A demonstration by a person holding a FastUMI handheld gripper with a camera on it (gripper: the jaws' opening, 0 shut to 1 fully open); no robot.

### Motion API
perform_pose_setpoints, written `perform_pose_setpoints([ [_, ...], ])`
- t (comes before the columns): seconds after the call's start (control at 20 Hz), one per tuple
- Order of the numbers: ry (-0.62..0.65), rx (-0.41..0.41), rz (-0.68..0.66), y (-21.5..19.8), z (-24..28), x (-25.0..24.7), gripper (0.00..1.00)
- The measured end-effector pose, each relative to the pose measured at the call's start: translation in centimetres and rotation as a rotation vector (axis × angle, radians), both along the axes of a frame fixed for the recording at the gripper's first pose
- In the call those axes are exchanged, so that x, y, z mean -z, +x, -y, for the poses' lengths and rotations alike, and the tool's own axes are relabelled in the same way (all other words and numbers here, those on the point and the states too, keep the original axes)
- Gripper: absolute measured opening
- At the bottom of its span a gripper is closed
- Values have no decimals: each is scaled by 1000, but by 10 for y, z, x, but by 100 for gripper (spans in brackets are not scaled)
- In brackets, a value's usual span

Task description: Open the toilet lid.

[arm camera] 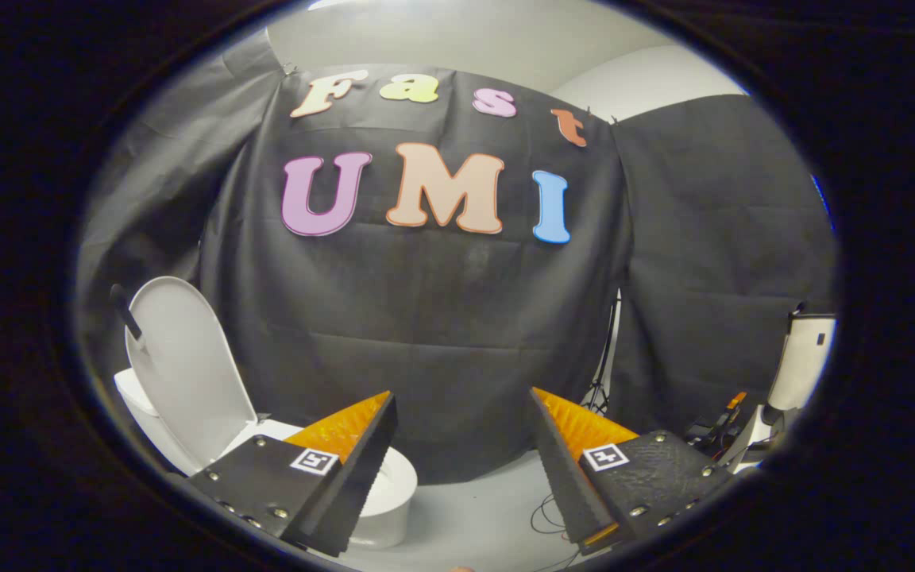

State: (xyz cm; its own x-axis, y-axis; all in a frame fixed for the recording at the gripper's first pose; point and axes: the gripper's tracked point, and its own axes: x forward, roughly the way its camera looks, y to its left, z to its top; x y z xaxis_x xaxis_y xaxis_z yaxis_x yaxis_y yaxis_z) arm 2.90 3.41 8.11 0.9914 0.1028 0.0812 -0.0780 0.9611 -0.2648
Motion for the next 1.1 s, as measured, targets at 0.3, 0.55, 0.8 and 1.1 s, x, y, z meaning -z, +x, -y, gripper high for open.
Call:
perform_pose_setpoints([
  [0.3, -28, 20, -50, 19, 40, 23, 96],
  [0.55, -34, 55, -71, 23, 68, 37, 96],
  [0.8, 12, 93, -81, 17, 91, 45, 97],
  [1.1, 21, 97, -55, 13, 92, 39, 96],
])
